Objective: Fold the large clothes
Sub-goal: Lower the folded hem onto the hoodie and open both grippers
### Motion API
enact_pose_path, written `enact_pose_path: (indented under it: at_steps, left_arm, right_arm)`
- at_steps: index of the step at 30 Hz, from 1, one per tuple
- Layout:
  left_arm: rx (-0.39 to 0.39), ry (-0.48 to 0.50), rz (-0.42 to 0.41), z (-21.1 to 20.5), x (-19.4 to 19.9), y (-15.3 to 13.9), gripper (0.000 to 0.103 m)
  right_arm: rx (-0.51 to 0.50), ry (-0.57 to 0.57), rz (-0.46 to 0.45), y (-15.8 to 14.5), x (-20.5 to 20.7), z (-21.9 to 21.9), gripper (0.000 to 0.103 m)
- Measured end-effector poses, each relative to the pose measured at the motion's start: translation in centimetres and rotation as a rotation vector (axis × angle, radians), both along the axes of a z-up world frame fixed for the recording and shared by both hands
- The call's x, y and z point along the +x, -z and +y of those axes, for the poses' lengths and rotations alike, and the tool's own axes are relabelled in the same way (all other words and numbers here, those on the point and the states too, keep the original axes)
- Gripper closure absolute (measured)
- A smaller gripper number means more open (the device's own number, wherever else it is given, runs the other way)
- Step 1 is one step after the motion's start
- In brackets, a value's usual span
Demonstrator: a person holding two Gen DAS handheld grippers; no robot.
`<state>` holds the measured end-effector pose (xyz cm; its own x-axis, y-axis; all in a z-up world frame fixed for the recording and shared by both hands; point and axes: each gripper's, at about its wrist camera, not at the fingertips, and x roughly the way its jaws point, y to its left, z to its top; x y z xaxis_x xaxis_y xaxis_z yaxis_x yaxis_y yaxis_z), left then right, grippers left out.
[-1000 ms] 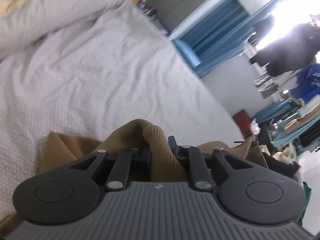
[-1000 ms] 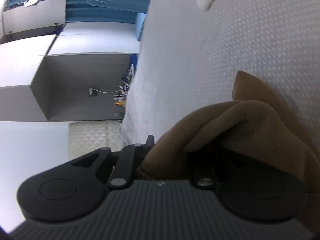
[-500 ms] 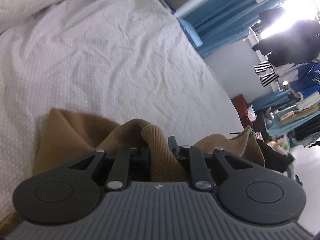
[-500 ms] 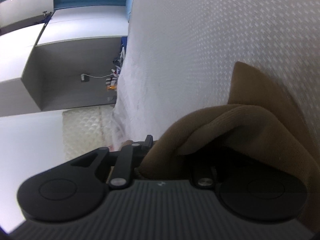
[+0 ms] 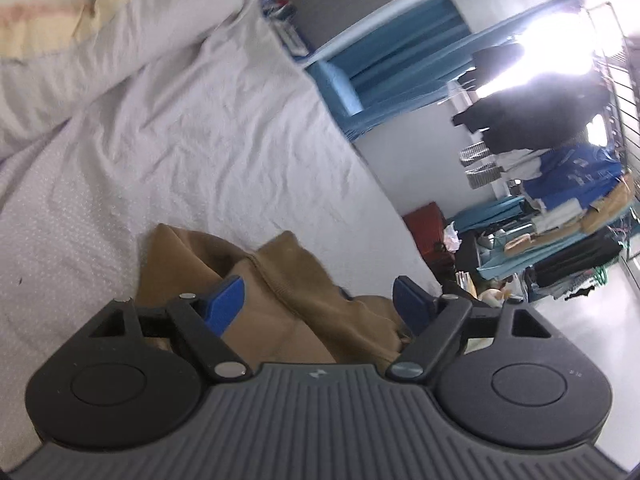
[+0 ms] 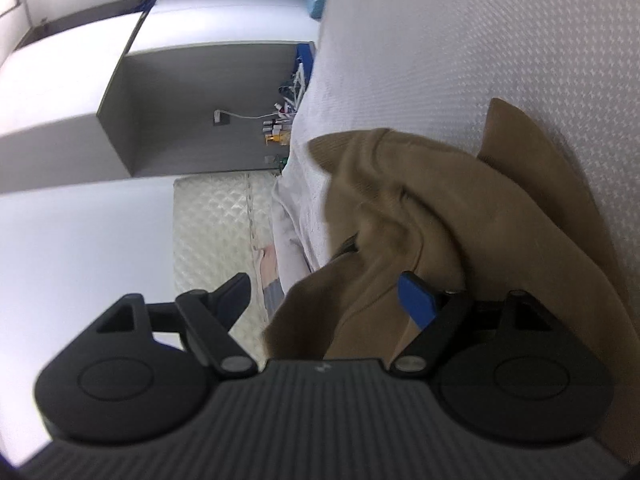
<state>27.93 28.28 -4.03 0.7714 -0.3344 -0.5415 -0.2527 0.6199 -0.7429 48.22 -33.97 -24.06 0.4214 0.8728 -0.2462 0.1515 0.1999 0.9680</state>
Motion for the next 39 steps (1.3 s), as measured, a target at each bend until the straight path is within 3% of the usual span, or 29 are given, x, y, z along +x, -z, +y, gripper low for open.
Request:
enact_pose_path:
  at_steps: [5, 11, 13, 17, 19, 20, 23, 33, 39]
  left_arm:
    - [0.134, 0.039, -0.081, -6.1, -3.5, -3.0, 0.019]
    - [0.34, 0.17, -0.133, -16.7, -4.6, -3.4, 0.02]
    - [0.448, 0.228, -0.139, -20.3, -4.5, -3.2, 0.022]
    - [0.683, 0.276, -0.116, -26.0, -3.5, -2.1, 0.042]
    - [0.747, 0.285, -0.087, -27.3, -2.7, -0.9, 0.051]
    - [0.776, 0.277, -0.082, -27.9, -2.5, -0.4, 0.051]
    - [0.792, 0.258, -0.087, -28.0, -1.5, 0.4, 0.051]
    - [0.778, 0.249, -0.008, -27.3, 3.7, 3.2, 0.047]
    - [0.751, 0.251, 0.033, -26.0, 7.0, 4.9, 0.039]
  right_arm:
    - [-0.139, -0.021, -0.165, -4.1, -2.5, 0.3, 0.019]
    - [-0.324, -0.057, -0.414, -8.1, -8.2, 2.7, 0.02]
    - [-0.373, -0.077, -0.478, -8.8, -9.4, 4.1, 0.027]
    - [-0.501, -0.115, -0.592, -9.6, -10.9, 7.3, 0.049]
    - [-0.599, -0.121, -0.646, -9.4, -11.2, 8.6, 0.061]
    - [-0.646, -0.119, -0.666, -9.1, -11.3, 9.1, 0.065]
    - [-0.714, -0.092, -0.69, -8.4, -11.1, 10.0, 0.068]
    - [-0.787, -0.13, -0.594, -5.8, -7.1, 12.9, 0.068]
    - [-0.803, -0.14, -0.57, -3.6, -4.6, 14.4, 0.069]
